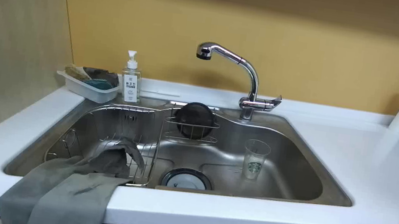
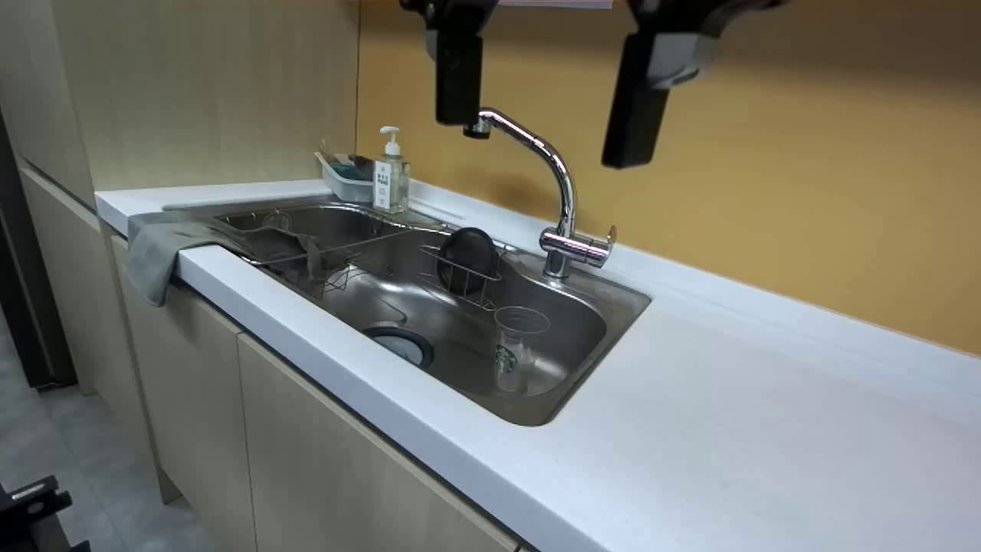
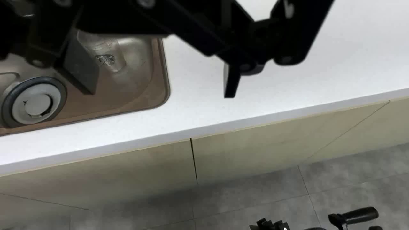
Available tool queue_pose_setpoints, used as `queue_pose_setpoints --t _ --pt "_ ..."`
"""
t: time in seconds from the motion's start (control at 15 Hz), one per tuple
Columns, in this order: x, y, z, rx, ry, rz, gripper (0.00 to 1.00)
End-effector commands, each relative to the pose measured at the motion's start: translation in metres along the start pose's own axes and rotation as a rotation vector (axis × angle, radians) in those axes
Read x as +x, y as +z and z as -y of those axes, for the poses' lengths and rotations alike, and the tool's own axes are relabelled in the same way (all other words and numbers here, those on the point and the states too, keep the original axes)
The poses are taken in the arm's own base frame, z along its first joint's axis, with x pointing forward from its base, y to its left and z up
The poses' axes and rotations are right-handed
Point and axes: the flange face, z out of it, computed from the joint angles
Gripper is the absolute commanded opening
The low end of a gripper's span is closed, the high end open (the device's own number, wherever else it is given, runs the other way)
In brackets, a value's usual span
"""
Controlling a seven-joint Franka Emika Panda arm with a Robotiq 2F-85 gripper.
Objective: Remove the cup from the sink and place it on the counter right side of the sink
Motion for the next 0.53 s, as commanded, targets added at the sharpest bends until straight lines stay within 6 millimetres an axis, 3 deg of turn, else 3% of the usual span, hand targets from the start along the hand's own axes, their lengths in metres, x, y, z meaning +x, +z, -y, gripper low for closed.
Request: queue_pose_setpoints --t 0.0,0.47 --pt "0.0 -0.0015 -0.0001 0.0 0.0 -0.002 1.0" --pt "-0.0006 -0.0031 -0.0001 0.001 0.0 -0.007 1.0"
